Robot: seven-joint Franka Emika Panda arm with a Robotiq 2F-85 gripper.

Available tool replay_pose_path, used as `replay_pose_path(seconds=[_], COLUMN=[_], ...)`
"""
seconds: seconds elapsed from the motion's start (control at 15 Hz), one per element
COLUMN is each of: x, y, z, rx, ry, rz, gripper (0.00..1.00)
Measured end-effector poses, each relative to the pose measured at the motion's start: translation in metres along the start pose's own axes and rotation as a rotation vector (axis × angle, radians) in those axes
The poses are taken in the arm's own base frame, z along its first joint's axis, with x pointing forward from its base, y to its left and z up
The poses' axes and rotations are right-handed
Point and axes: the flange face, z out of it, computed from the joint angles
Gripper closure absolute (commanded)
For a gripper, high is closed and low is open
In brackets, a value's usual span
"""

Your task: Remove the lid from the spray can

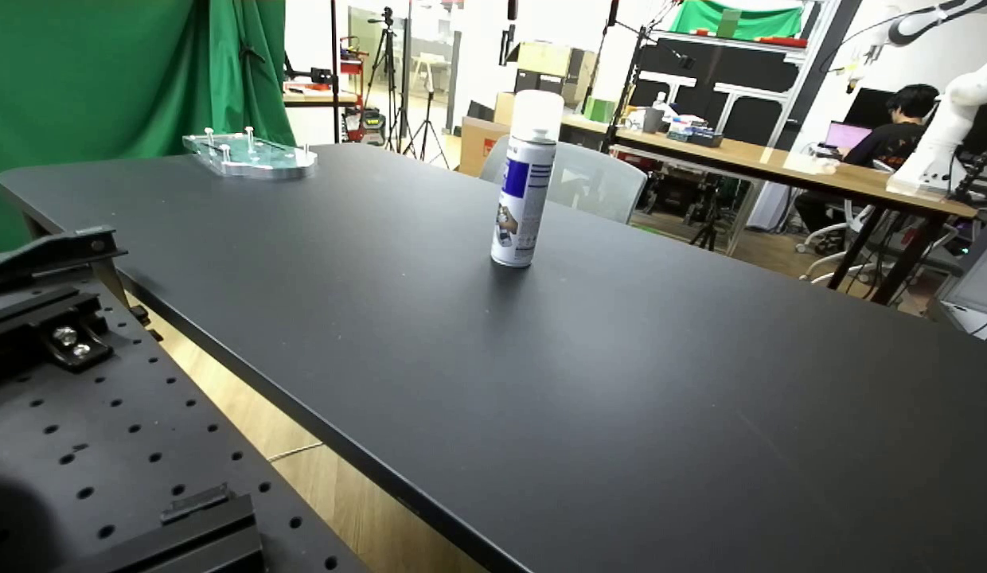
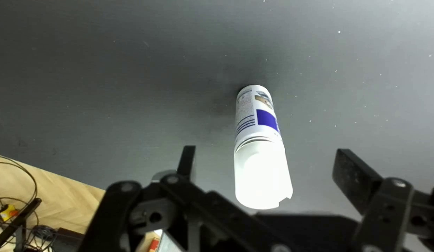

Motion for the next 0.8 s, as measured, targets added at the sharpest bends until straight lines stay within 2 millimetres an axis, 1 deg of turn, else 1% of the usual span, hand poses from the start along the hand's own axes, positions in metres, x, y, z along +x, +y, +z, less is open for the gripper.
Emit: replay_pose_path(seconds=[0.13, 0.33, 0.6, 0.8], x=[-0.001, 0.002, 0.017, 0.031], y=[-0.002, -0.008, -0.017, -0.019], z=[0.003, 0.01, 0.022, 0.033], rx=[0.001, -0.004, -0.041, -0.065], ry=[-0.01, -0.027, -0.027, -0.02], rz=[-0.005, -0.031, -0.091, -0.108], gripper=[0.0, 0.0, 0.0, 0.0])
